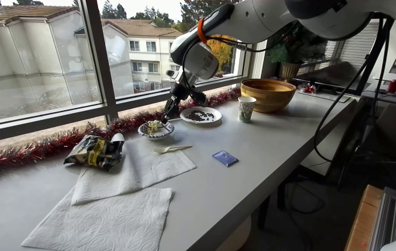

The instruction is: Use the spoon to shift some of the white objects to the cup

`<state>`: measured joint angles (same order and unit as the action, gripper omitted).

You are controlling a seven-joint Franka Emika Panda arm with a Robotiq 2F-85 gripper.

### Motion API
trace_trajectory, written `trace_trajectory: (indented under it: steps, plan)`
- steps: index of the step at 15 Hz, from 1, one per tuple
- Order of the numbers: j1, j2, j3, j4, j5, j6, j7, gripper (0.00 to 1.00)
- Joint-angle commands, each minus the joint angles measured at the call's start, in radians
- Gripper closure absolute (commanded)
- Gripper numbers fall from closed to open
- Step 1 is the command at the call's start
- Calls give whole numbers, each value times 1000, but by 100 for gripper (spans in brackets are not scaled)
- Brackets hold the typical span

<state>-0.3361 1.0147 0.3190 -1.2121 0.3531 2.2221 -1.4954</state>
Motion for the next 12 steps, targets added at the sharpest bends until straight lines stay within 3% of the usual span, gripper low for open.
trace_trajectory:
  steps: [1, 7, 12]
  plan:
    - [-33, -100, 5, -121, 39, -12, -68, 97]
    - [-76, -258, 16, -320, 107, 14, -184, 97]
    - [-136, -428, 18, -528, 315, 27, -300, 97]
